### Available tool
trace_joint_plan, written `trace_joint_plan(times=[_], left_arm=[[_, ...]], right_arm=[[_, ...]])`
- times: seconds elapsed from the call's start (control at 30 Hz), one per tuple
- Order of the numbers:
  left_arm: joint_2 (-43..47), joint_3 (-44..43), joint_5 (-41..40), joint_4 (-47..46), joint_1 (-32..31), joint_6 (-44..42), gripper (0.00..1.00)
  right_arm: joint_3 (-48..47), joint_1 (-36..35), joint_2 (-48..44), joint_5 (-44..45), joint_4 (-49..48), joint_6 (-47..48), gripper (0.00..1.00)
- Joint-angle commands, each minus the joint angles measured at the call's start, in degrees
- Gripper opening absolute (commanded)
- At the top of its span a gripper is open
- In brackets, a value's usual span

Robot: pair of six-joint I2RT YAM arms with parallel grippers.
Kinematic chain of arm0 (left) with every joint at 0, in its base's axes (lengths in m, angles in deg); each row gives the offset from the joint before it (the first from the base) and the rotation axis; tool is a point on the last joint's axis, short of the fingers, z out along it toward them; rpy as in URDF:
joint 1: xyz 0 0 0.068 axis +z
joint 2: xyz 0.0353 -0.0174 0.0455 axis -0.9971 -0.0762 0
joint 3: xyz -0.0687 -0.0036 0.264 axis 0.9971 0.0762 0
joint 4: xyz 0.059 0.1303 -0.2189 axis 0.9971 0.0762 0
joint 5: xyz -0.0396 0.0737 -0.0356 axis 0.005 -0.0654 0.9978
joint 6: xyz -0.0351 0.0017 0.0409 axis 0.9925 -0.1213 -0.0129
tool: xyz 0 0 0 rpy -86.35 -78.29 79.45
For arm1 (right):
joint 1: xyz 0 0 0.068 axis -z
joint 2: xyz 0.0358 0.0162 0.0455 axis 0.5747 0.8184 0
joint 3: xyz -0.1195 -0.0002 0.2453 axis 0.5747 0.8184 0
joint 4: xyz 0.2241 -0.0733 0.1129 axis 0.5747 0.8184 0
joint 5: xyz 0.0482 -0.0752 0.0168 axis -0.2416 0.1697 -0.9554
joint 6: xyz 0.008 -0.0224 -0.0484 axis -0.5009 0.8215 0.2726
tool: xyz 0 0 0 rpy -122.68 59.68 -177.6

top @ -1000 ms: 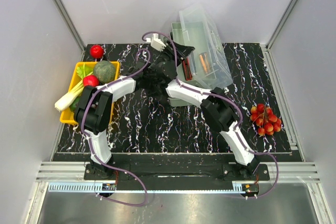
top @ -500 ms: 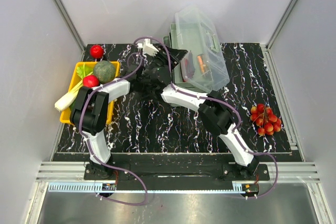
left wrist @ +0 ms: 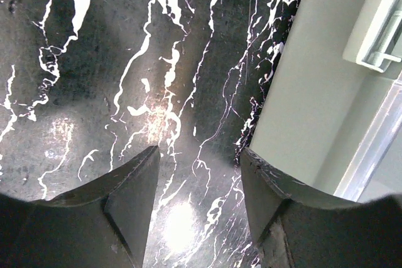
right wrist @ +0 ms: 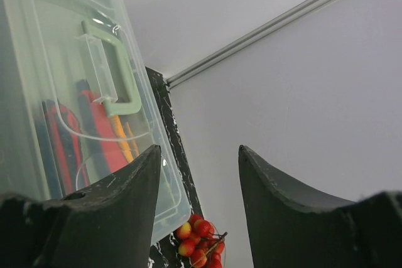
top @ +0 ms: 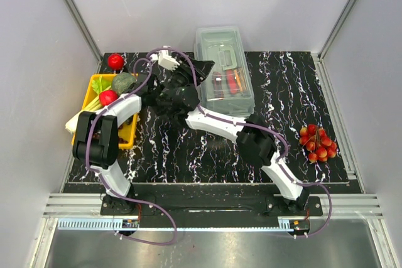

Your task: Pack the tool kit

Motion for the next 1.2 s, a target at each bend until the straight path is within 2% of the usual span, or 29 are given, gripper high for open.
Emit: trace_joint_plan(times=[0.0,0.23,0.3,0.37,0.4,0.47,0.5,0.57,0.67,0.7,0.8,0.97,1.03,1.17], left_arm=[[3.76,0.31,-1.18,0.56,0.72,-1.50,0.58],[5.70,-1.62,-1.35,3.11,0.90,-4.05,0.59],[6.31,-2.33,-1.62,4.16,1.07,-4.84,0.59],[6.67,-2.68,-1.88,5.04,1.33,-5.54,0.60],[7.02,-2.77,-1.80,5.31,1.51,-5.72,0.60],[7.20,-2.95,-1.36,5.49,1.86,-5.81,0.60],[7.20,-2.86,-0.83,5.57,1.95,-5.81,0.60],[7.55,-2.95,-0.13,5.66,2.12,-5.98,0.61],[7.90,-2.51,0.31,5.66,2.30,-6.25,0.61],[7.90,-2.33,0.49,5.75,2.30,-6.42,0.61],[8.25,-1.89,0.40,5.93,2.56,-6.78,0.62],[7.90,-1.89,2.15,5.58,2.57,-7.13,0.65],[7.90,-1.98,2.86,5.40,2.65,-7.48,0.68],[8.51,-1.80,3.39,5.14,2.57,-8.27,0.76]], right_arm=[[-5.14,-0.96,-5.09,10.43,-16.09,9.65,0.58],[-11.65,-1.14,-9.56,8.59,-16.09,11.06,0.58],[-11.48,-2.01,-12.02,5.34,-16.09,11.67,0.58],[-9.72,-4.30,-15.79,-1.50,-15.40,9.23,0.59],[-9.11,-4.83,-17.64,-2.83,-11.91,6.69,0.60],[-6.66,-5.01,-21.15,-4.94,-1.56,-1.91,0.60],[-4.81,-5.18,-23.52,-6.09,4.06,-9.43,0.61],[1.50,-5.53,-28.88,-8.72,27.29,-26.82,0.61],[4.52,-6.24,-37.85,-19.41,69.46,-60.63,0.63],[4.52,-6.06,-39.70,-23.89,76.91,-68.40,0.63],[9.43,-6.15,-43.40,-30.69,77.33,-73.66,0.64],[12.78,-5.63,-44.37,-40.08,84.43,-79.62,0.64],[12.61,-3.88,-44.99,-49.56,90.67,-86.46,0.66],[12.95,5.69,-46.22,-68.98,99.03,-103.34,0.66]])
